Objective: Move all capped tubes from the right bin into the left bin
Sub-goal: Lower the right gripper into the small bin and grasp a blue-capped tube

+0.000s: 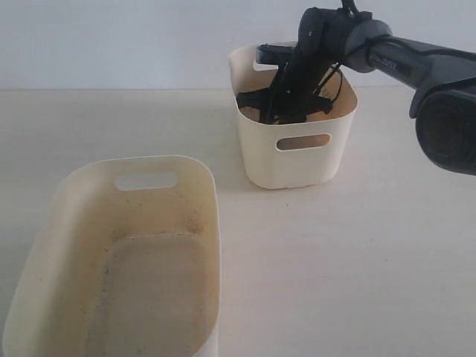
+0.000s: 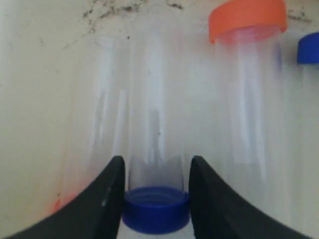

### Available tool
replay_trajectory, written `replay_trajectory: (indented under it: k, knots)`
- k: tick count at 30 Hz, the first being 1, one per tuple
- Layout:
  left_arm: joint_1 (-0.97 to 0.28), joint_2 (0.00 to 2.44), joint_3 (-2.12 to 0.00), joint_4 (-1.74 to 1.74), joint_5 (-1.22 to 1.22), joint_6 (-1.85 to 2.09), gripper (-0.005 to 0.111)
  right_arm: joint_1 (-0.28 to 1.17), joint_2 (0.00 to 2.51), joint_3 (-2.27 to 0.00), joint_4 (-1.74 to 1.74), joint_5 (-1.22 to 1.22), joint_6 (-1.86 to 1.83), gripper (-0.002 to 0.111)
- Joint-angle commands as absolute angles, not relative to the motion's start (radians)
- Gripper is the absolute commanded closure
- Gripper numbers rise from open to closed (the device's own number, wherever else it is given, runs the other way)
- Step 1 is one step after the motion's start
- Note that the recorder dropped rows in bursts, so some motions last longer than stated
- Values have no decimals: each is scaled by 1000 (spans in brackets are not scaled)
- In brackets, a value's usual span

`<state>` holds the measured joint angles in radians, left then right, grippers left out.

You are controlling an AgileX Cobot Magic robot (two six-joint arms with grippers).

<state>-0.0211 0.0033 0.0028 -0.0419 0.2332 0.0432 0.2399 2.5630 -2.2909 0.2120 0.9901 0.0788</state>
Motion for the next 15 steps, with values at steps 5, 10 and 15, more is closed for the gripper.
replay_trajectory:
  k: [5, 10, 15]
  knots:
    - [-20, 0, 0, -40, 232, 35, 102, 242, 2552, -2297, 208, 953, 68, 108]
    - [-20, 0, 0, -40, 232, 35, 102, 242, 2492, -2297, 200, 924, 41, 108]
    - [-20, 0, 0, -40, 232, 35, 102, 242, 2391, -2297, 198, 966, 34, 108]
